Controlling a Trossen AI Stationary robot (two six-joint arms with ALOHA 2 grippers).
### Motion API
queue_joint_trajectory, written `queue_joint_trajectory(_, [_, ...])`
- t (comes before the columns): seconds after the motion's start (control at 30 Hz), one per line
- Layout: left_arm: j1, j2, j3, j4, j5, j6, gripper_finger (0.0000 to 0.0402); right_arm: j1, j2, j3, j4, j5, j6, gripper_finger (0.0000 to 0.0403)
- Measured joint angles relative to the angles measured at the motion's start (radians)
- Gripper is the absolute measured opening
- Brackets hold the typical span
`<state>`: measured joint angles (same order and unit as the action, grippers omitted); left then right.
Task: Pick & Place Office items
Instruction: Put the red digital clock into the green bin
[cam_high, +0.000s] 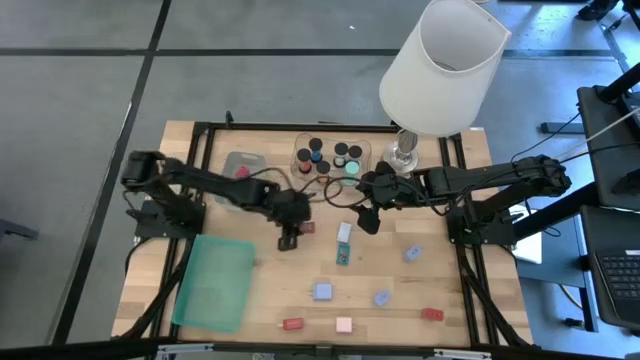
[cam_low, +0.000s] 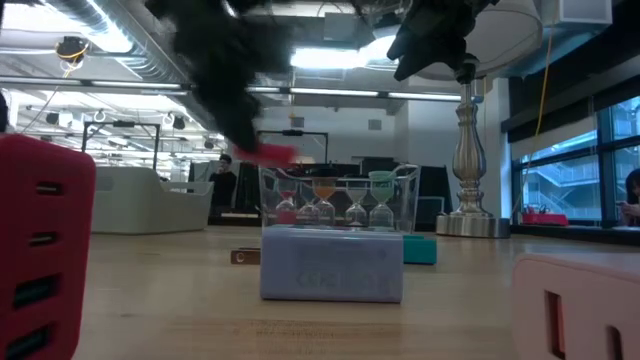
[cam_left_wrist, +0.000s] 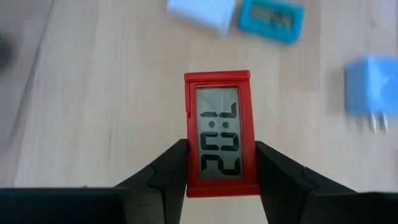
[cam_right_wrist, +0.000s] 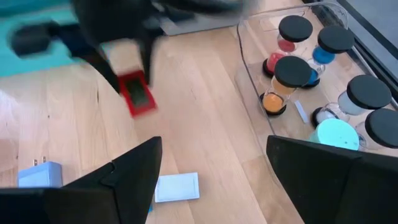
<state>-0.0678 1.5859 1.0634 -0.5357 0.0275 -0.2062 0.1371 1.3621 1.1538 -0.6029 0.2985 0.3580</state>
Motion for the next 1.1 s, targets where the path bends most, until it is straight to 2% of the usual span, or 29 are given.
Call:
queue_joint_trajectory(0.13, [-0.118,-0.107,0.0,-0.189,-0.061,-0.19,0.0158,0.0,0.0,0.0,0.004,0.0,-0.003,0.0293])
queue_joint_trajectory(0.3, [-0.274,-0.204,0.0,-0.441,-0.055,-0.533,0.0157,0.0,0.0,0.0,0.008,0.004,-0.003,0.0293])
queue_joint_trajectory(0.47, [-0.455,-0.227,-0.006,-0.636,-0.027,-0.893,0.0155,0.0,0.0,0.0,0.012,0.006,-0.001,0.0293])
queue_joint_trajectory(0.63, [-0.614,-0.227,-0.095,-0.604,0.047,-1.106,0.0158,0.0,0.0,0.0,0.017,0.008,0.024,0.0293])
queue_joint_trajectory(0.77, [-0.666,-0.227,-0.199,-0.508,0.042,-1.221,0.0156,0.0,0.0,0.0,0.031,0.008,0.024,0.0293])
queue_joint_trajectory(0.97, [-0.676,-0.227,-0.345,-0.21,0.049,-1.198,0.0159,0.0,0.0,0.0,0.034,0.008,0.025,0.0293])
queue_joint_trajectory(1.1, [-0.663,-0.23,-0.398,-0.128,0.035,-1.168,0.0159,0.0,0.0,0.0,0.034,0.008,0.027,0.0293])
